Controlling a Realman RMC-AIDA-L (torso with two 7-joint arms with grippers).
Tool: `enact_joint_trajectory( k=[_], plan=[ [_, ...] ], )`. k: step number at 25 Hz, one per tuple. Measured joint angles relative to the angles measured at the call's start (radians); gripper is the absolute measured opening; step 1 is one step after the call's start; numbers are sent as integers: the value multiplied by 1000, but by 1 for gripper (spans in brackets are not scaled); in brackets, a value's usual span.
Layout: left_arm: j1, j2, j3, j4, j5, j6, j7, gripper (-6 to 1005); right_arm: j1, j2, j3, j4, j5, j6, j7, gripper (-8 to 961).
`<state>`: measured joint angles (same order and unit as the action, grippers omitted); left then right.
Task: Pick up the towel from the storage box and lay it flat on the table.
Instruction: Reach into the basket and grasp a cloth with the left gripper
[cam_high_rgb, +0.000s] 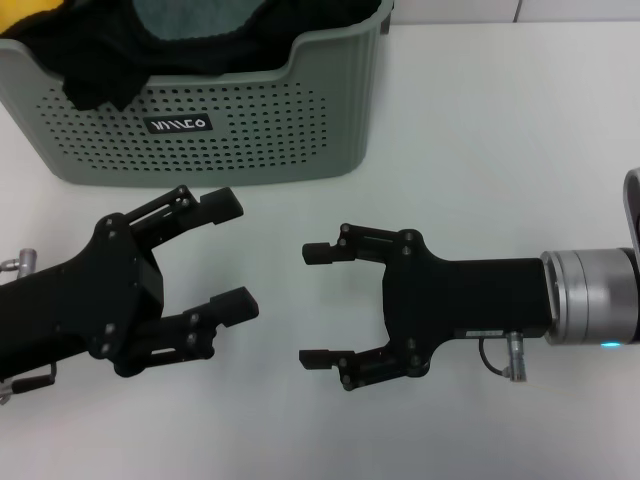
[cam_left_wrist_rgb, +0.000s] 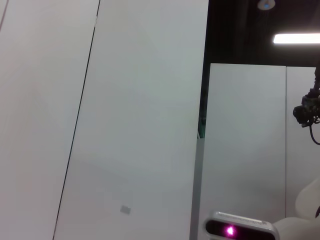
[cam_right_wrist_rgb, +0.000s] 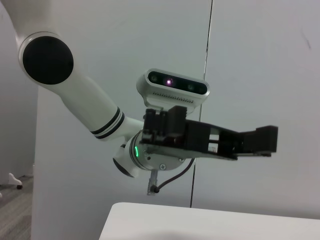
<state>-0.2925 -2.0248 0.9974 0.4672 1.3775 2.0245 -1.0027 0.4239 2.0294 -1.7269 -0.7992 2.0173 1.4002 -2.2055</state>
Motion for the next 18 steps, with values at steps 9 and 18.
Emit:
enact_joint_trajectory(
  k=[9, 18],
  plan=[
    [-6, -1, -12, 1, -10, -3, 3, 847, -9, 0, -3, -1, 9, 2, 0, 886],
    [-48, -69, -266, -16, -174, -81, 47, 848, -13, 0, -31, 20, 38, -2, -30, 885]
  ],
)
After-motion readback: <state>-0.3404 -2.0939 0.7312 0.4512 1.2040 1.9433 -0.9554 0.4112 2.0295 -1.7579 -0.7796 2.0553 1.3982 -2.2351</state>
